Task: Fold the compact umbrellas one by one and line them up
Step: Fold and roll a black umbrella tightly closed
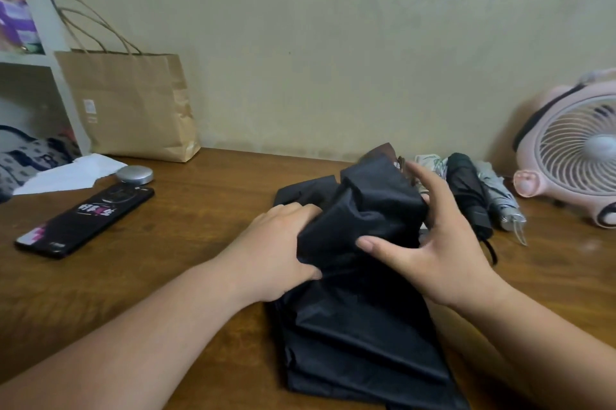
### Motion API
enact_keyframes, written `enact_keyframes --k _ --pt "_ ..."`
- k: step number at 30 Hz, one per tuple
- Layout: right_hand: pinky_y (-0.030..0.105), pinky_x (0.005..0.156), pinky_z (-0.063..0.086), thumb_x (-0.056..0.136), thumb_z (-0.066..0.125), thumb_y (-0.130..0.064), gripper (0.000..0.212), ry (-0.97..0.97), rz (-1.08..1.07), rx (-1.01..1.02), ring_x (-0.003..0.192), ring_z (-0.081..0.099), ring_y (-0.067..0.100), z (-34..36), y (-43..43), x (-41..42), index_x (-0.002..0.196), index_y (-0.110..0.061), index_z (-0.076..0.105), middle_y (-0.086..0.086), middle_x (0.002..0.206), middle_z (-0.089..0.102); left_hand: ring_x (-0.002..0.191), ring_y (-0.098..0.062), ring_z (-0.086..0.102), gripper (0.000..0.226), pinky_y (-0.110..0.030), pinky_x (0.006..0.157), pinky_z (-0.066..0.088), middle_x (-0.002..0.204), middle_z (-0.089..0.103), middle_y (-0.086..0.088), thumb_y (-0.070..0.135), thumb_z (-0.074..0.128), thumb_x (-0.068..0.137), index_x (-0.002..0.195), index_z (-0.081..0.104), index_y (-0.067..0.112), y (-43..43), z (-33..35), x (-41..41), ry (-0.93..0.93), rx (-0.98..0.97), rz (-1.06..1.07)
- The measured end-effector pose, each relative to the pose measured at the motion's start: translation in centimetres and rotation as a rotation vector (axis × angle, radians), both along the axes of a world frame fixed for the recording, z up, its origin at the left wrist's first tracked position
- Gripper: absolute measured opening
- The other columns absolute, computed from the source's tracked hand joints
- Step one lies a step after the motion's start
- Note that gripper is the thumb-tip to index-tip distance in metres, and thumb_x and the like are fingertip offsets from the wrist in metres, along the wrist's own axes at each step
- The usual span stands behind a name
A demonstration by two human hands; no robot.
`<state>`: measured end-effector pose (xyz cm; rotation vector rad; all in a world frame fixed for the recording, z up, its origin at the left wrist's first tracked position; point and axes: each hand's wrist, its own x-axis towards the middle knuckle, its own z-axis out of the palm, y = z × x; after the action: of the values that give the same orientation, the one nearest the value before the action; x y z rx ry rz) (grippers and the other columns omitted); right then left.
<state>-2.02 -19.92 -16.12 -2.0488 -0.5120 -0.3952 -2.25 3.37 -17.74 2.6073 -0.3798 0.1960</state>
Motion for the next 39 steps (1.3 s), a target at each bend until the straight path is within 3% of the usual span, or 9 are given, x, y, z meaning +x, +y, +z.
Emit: enact_keyframes --k 6,11,14,19,23,25,30,34,39 --pt "0.026 0.077 0.057 0.076 0.079 -0.011 0.087 0.283 0.253 0.302 0.082 0.072 0.021 6.5 0.2 -2.6 0.151 -0.035 0.042 0.013 0.077 0.071 0.122 -0.007 0.048 0.061 -0.033 0.104 0.046 0.122 0.052 0.019 0.040 0.084 0.080 0.134 0.057 0.037 0.7 0.4 0.0 -0.019 0.075 -0.083" --pt "0.028 0.066 0.058 0.068 0.068 0.010 0.092 0.446 0.250 0.297 0.072 0.072 0.029 4.3 -2.4 -6.7 0.141 -0.042 0.051 0.029 0.080 0.071 0.119 0.003 0.054 0.056 -0.025 0.104 0.045 0.133 0.056 0.025 0.026 0.082 0.084 0.131 0.060 0.047 2.5 1.4 -0.8 0.096 0.058 -0.146" --pt "0.034 0.074 0.060 0.071 0.067 0.019 0.086 0.611 0.227 0.228 0.085 0.074 0.035 1.1 -3.6 -8.2 0.140 -0.030 0.053 0.032 0.094 0.072 0.087 0.007 0.060 0.057 -0.019 0.077 0.051 0.132 0.063 0.017 0.014 0.071 0.084 0.125 0.058 0.051 2.7 1.6 -0.8 0.121 0.102 -0.124" --pt "0.034 0.068 0.055 0.075 0.077 -0.016 0.063 0.616 0.076 0.182 0.073 0.070 0.027 -2.0 -3.8 -8.9 0.134 -0.031 0.058 0.019 0.086 0.076 0.079 -0.004 0.063 0.048 -0.034 0.072 0.054 0.125 0.067 0.010 0.011 0.070 0.079 0.096 0.047 0.050 2.6 2.2 -1.3 0.094 0.111 -0.116" --pt "0.049 0.066 0.050 0.073 0.075 -0.061 0.061 0.473 -0.062 0.151 0.067 0.062 0.043 -3.9 -3.3 -9.0 0.130 -0.052 0.056 0.018 0.082 0.075 0.106 0.016 0.057 0.043 -0.013 0.089 0.044 0.133 0.057 0.029 0.017 0.083 0.077 0.089 0.046 0.036 3.3 2.7 -1.9 0.067 0.064 -0.167" --pt "0.045 0.066 0.048 0.077 0.072 -0.046 0.055 0.447 -0.044 0.168 0.065 0.060 0.042 -4.6 -3.4 -9.1 0.129 -0.055 0.054 0.019 0.080 0.074 0.109 0.005 0.059 0.035 -0.024 0.095 0.047 0.122 0.061 0.024 0.021 0.083 0.077 0.084 0.051 0.035 3.4 3.6 -2.5 -0.015 0.020 -0.171" --pt "0.039 0.068 0.041 0.092 0.068 -0.012 0.053 0.458 0.063 0.280 0.071 0.056 0.032 -4.4 -3.7 -9.2 0.128 -0.048 0.058 0.025 0.081 0.072 0.044 -0.005 0.046 0.035 -0.025 0.052 0.038 0.051 0.059 0.007 0.050 0.077 0.079 0.064 0.069 0.020 2.1 7.3 -4.9 0.047 -0.030 0.078" --pt "0.047 0.073 0.034 0.086 0.077 -0.039 0.048 0.467 0.114 0.394 0.072 0.050 0.036 -4.7 -4.0 -8.9 0.128 -0.052 0.058 0.039 0.088 0.061 0.045 -0.001 0.053 0.013 -0.019 0.051 0.041 0.060 0.071 0.008 0.046 0.067 0.095 0.091 0.078 0.039 0.0 6.2 -6.9 0.360 0.096 0.042" --pt "0.044 0.070 0.032 0.096 0.062 -0.006 0.056 0.411 0.111 0.389 0.070 0.045 0.028 -5.0 -4.1 -8.7 0.126 -0.053 0.058 0.027 0.080 0.067 0.046 0.001 0.056 0.006 -0.011 0.049 0.036 0.057 0.070 0.004 0.039 0.067 0.098 0.102 0.071 0.038 -1.7 1.7 -7.5 0.200 -0.205 0.177"
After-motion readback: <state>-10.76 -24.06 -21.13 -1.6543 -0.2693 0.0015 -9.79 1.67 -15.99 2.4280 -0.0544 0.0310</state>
